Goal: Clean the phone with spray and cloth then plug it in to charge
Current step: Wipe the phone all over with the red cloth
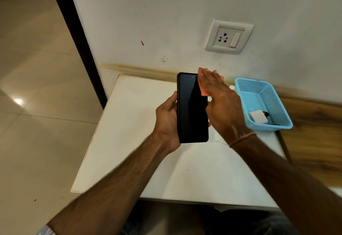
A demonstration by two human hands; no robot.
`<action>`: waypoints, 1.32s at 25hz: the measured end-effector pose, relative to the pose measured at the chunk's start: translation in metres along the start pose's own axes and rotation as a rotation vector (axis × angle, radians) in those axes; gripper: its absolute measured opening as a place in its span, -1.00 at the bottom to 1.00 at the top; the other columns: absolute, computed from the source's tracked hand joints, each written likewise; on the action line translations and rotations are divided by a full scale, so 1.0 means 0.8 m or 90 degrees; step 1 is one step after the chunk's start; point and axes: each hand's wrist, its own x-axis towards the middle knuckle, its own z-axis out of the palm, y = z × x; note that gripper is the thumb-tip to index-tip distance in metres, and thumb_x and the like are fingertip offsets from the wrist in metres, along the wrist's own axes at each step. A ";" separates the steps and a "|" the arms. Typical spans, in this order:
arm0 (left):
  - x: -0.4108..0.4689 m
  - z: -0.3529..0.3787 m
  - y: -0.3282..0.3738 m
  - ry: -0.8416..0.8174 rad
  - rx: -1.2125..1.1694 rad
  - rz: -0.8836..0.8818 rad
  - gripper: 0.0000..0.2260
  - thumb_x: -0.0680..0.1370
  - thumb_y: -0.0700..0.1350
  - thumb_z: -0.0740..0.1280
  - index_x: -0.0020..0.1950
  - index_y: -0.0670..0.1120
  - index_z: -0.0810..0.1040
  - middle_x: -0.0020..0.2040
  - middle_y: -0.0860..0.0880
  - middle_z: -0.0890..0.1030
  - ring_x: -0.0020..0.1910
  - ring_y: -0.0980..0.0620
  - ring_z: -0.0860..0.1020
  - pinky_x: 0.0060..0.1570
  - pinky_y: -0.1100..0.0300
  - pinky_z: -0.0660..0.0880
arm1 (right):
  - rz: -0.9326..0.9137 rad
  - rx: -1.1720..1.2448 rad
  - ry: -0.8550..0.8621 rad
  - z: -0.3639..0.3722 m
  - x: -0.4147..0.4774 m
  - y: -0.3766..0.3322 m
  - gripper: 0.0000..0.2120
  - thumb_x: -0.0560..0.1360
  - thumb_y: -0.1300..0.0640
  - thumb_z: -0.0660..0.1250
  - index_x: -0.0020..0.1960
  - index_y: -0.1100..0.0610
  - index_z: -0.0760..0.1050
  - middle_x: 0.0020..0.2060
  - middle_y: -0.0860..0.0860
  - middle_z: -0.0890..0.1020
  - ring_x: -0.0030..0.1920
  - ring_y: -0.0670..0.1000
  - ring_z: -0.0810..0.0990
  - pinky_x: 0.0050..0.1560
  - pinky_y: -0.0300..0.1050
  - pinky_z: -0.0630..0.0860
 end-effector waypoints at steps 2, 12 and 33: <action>0.001 0.001 -0.002 0.002 0.001 -0.006 -0.52 0.60 0.25 0.17 0.18 -0.04 0.70 0.07 -0.13 0.71 -0.05 -0.14 0.70 -0.06 0.01 0.63 | 0.012 -0.003 0.019 0.000 0.001 0.001 -0.35 0.47 0.45 0.21 0.50 0.09 0.21 0.48 -0.03 0.26 0.51 -0.01 0.13 0.49 -0.12 0.12; -0.002 0.004 -0.002 0.029 0.013 -0.012 -0.50 0.58 0.26 0.21 0.27 -0.05 0.66 0.22 -0.15 0.67 0.12 -0.16 0.67 0.15 -0.04 0.59 | -0.076 0.026 0.000 0.017 -0.029 -0.020 -0.40 0.51 0.47 0.15 0.49 0.13 0.21 0.49 0.03 0.24 0.52 0.02 0.08 0.46 -0.19 0.07; -0.005 0.010 0.004 -0.039 -0.122 -0.051 -0.38 0.63 0.23 0.05 0.48 -0.20 0.43 0.30 -0.26 0.51 0.12 -0.23 0.50 0.30 -0.16 0.40 | -0.079 0.016 -0.025 0.037 -0.161 -0.056 -0.30 0.22 0.52 0.44 0.35 0.31 0.40 0.33 0.21 0.45 0.36 0.30 0.33 0.23 0.28 0.37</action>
